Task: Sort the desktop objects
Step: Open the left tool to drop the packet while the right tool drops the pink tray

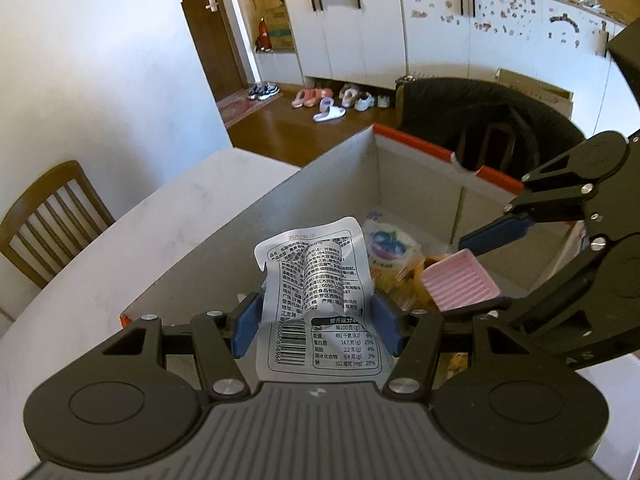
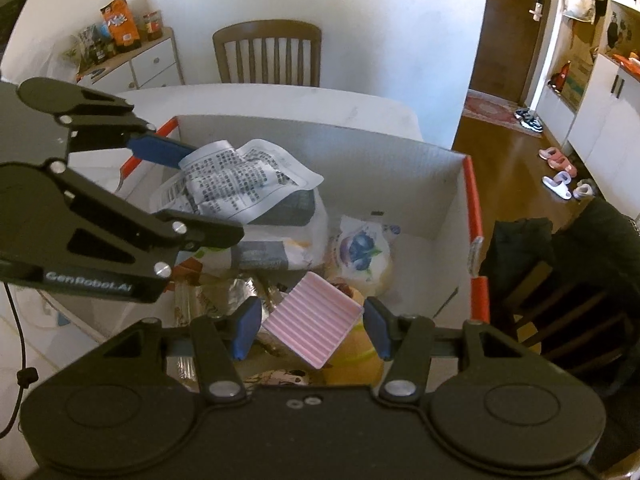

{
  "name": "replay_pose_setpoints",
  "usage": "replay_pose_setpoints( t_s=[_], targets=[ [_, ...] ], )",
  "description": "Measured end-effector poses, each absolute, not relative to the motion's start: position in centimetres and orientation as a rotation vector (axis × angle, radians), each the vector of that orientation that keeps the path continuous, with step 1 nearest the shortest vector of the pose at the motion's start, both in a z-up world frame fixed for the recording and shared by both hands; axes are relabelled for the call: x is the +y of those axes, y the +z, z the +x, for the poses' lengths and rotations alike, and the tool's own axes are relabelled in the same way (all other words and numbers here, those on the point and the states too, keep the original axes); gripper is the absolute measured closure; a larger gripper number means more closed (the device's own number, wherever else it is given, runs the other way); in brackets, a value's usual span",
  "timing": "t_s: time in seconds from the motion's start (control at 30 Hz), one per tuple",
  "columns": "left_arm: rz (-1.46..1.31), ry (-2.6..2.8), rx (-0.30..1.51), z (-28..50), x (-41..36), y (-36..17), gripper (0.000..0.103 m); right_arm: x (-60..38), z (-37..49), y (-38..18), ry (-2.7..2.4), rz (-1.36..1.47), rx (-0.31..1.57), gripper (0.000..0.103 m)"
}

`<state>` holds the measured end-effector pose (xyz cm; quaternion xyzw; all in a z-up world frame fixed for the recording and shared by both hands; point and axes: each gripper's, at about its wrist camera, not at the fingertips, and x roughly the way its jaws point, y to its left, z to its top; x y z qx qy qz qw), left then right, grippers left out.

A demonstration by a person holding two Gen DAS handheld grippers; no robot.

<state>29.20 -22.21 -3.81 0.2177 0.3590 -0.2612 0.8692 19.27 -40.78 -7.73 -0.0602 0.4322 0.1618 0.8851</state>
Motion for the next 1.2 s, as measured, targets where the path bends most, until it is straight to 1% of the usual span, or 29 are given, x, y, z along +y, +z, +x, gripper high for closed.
replay_pose_setpoints(
  t_s=[0.2,0.57,0.67,0.73,0.9,0.97,1.0,1.2],
  targets=[
    [0.460,-0.515,0.778,30.1,-21.6,-4.7,0.044,-40.1,19.6,-8.5,0.350,-0.142,0.920,0.048],
    [0.463,-0.511,0.826,30.4,-21.0,-5.9,0.040,-39.6,19.8,-8.9,0.365,-0.178,0.918,0.047],
    [0.435,-0.510,0.843,30.4,-20.6,-5.8,0.039,-39.7,19.6,-8.9,0.362,-0.174,0.916,0.044],
    [0.415,-0.503,0.851,30.3,-20.3,-5.9,0.035,-39.9,19.6,-8.8,0.360,-0.169,0.914,0.041],
    [0.346,-0.496,0.857,30.0,-19.3,-5.5,0.034,-40.0,19.4,-8.4,0.363,-0.169,0.908,0.039],
    [0.312,-0.492,0.853,29.8,-18.8,-5.2,0.034,-40.0,19.3,-8.2,0.365,-0.176,0.906,0.036],
    [0.295,-0.493,0.849,29.7,-18.6,-5.0,0.034,-39.9,19.2,-8.1,0.368,-0.181,0.904,0.034],
    [0.212,-0.491,0.796,28.5,-17.3,-3.4,0.034,-39.9,18.4,-7.1,0.374,-0.191,0.880,0.031]
  ],
)
